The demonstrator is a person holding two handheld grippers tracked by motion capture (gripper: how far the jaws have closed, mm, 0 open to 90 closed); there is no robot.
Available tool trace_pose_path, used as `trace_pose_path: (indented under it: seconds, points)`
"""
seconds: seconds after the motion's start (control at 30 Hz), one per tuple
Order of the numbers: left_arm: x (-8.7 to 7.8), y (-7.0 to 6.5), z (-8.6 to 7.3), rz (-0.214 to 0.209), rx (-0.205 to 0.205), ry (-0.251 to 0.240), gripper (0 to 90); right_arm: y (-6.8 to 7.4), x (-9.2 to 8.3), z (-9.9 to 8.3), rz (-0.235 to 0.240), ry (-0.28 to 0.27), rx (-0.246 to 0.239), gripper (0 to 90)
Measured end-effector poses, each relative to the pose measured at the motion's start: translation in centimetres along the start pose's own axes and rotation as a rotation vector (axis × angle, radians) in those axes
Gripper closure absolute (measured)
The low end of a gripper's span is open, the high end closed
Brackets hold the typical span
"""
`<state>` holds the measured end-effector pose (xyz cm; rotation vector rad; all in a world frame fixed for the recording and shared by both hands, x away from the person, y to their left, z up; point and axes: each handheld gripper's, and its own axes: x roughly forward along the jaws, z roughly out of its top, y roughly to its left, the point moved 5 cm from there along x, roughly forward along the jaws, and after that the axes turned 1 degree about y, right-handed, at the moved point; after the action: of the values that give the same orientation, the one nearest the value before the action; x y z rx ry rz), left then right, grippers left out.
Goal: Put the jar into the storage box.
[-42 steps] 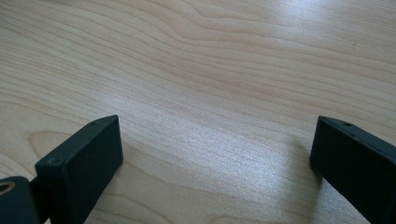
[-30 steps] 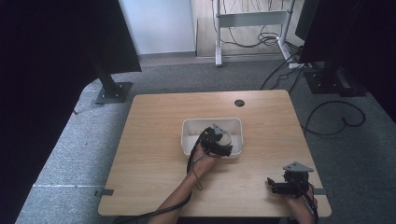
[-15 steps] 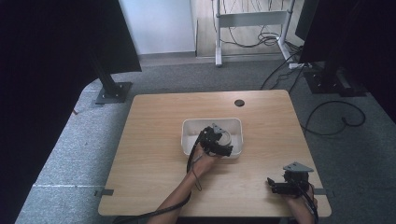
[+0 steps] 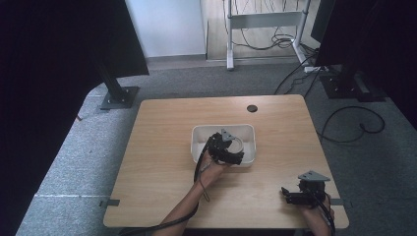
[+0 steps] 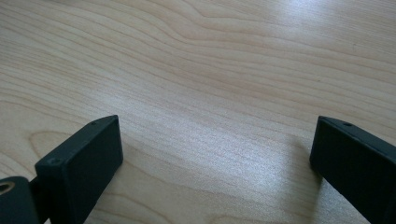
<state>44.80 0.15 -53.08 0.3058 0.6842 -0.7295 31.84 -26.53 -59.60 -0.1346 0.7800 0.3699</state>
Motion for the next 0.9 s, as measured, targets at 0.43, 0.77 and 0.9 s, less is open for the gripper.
trace_pose_path:
  seconds: [0.43, 0.77, 0.9]
  points:
    - [-1.6, -0.3, 0.2, -0.014, 0.034, -0.021, 4.2, 0.0, 0.0, 0.0, 0.000, 0.000, 0.000, 2.1]
    - [-2.7, -0.5, 0.1, -0.023, 0.056, -0.036, 4.4, 0.0, 0.0, 0.0, 0.000, 0.001, 0.002, 2.2]
    - [-3.0, -0.7, 0.0, -0.032, 0.071, -0.038, 4.4, 0.0, 0.0, 0.0, 0.000, 0.000, 0.003, 2.2]
